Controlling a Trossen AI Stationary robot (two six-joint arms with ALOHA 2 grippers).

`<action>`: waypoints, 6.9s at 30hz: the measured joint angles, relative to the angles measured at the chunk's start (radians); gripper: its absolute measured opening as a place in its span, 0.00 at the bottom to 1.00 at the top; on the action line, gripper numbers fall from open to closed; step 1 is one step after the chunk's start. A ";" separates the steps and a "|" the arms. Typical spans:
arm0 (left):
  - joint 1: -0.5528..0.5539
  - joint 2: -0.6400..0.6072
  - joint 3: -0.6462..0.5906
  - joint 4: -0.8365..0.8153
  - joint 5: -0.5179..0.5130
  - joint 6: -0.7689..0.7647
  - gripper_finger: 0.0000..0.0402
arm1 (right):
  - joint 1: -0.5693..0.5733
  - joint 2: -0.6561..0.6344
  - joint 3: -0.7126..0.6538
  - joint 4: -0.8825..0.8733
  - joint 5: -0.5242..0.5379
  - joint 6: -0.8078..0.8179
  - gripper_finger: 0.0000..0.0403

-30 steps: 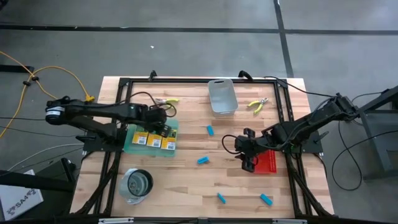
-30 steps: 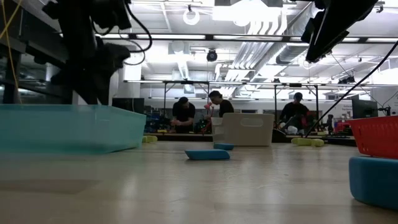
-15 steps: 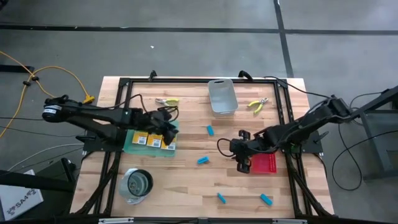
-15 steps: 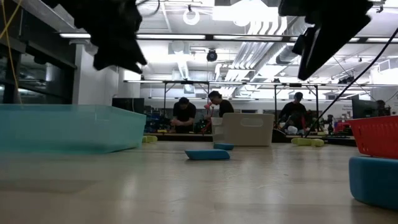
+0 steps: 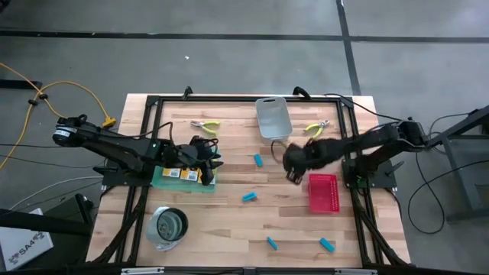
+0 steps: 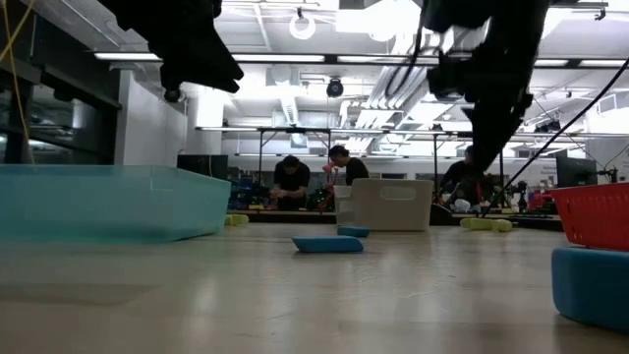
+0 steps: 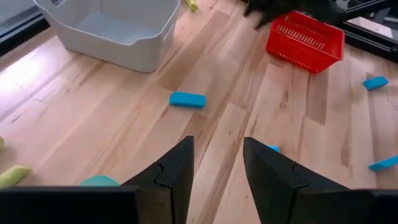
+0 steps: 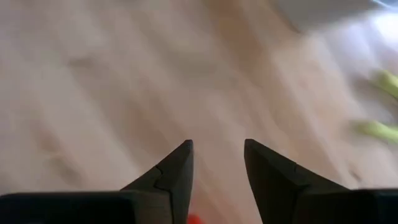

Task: Pick & Place School Supplies
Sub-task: Put the green puncher into the gray bin

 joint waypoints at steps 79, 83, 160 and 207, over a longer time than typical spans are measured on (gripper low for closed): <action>0.009 0.001 0.000 0.052 0.115 0.183 0.34 | -0.746 0.005 -0.240 0.185 -0.067 -1.664 0.33; 0.009 0.001 0.000 0.052 0.114 0.183 0.34 | -0.760 0.005 -0.271 0.223 -0.071 -1.671 0.33; 0.009 0.001 0.000 0.068 0.111 0.188 0.34 | -0.680 -0.006 0.217 -0.136 -0.256 -1.168 0.06; 0.010 0.000 0.000 0.043 0.111 0.207 0.34 | -0.724 0.433 0.497 0.289 -0.409 -0.588 0.06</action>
